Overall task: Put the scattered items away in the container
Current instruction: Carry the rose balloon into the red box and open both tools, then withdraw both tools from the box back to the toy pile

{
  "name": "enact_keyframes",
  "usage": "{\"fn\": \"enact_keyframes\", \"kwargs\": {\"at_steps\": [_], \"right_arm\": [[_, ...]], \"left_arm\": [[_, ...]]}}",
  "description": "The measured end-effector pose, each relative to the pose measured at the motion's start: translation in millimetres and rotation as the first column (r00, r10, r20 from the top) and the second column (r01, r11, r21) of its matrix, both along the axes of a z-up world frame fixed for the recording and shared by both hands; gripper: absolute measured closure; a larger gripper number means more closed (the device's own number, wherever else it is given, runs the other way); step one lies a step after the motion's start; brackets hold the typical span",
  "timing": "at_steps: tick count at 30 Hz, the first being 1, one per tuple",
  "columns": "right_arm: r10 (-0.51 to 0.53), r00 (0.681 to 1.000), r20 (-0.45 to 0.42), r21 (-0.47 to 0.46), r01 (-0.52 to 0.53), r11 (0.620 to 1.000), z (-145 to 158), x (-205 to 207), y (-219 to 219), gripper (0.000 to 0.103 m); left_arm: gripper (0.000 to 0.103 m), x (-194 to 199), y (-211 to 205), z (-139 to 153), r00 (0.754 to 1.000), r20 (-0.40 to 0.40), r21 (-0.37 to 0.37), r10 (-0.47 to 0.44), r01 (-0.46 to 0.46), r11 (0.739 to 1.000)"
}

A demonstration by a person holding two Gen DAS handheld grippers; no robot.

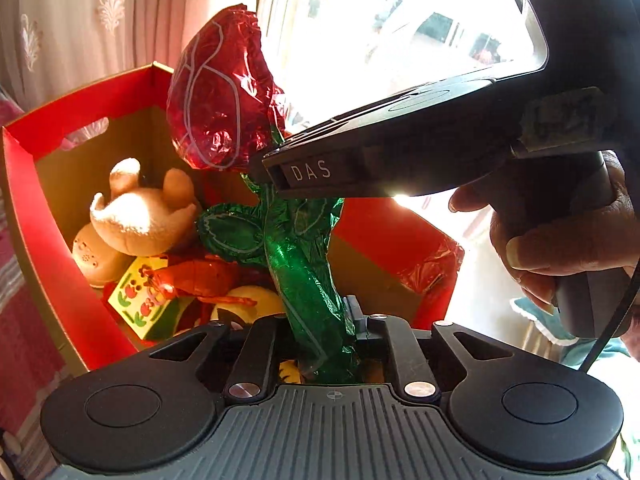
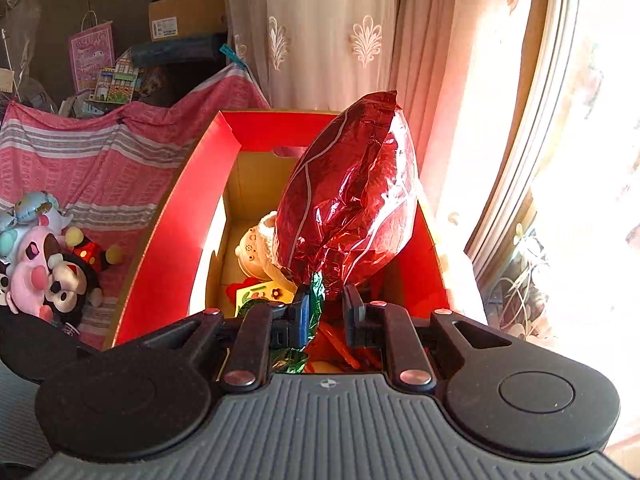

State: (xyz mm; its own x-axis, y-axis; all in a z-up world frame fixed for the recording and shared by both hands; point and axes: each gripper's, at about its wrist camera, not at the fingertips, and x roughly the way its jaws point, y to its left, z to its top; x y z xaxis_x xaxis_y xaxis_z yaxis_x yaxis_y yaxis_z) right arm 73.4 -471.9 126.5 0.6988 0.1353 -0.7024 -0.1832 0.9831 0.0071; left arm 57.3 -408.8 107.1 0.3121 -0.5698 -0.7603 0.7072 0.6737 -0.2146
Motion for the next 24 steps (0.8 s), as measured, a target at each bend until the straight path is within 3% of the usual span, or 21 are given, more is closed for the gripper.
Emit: {"fn": "enact_keyframes", "kwargs": {"at_steps": [1, 2, 3, 4, 5, 9, 24], "right_arm": [[0.002, 1.000, -0.011, -0.011, -0.002, 1.000, -7, 2, -2, 0.072], [0.003, 1.000, -0.021, -0.019, -0.004, 1.000, -13, 4, -4, 0.061], [0.007, 1.000, -0.028, -0.024, -0.008, 1.000, -18, 6, -5, 0.034], [0.016, 0.999, -0.036, -0.033, -0.017, 0.999, -23, 8, -4, 0.017], [0.029, 0.999, -0.035, -0.053, -0.030, 0.998, -27, 8, -3, 0.015], [0.068, 0.998, -0.018, -0.109, -0.069, 0.992, -33, 10, 3, 0.015], [0.070, 0.997, -0.043, -0.060, -0.073, 0.996, -38, 16, 4, 0.013]], "left_arm": [[0.063, 3, -1, -6, 1.000, -0.009, 0.009, 0.003, -0.003, 1.000], [0.044, 6, -1, -11, 1.000, -0.020, 0.016, 0.009, -0.008, 1.000], [0.033, 9, -1, -13, 0.999, -0.027, 0.019, 0.023, -0.022, 1.000], [0.017, 9, -1, -13, 0.999, -0.031, 0.019, 0.039, -0.038, 0.999], [0.011, 10, -1, -12, 0.998, -0.030, 0.016, 0.054, -0.053, 0.998], [0.010, 10, 2, -5, 0.996, -0.027, 0.022, 0.086, -0.086, 0.996], [0.010, 8, 8, -12, 0.994, -0.028, 0.073, 0.102, -0.100, 0.992]]}}
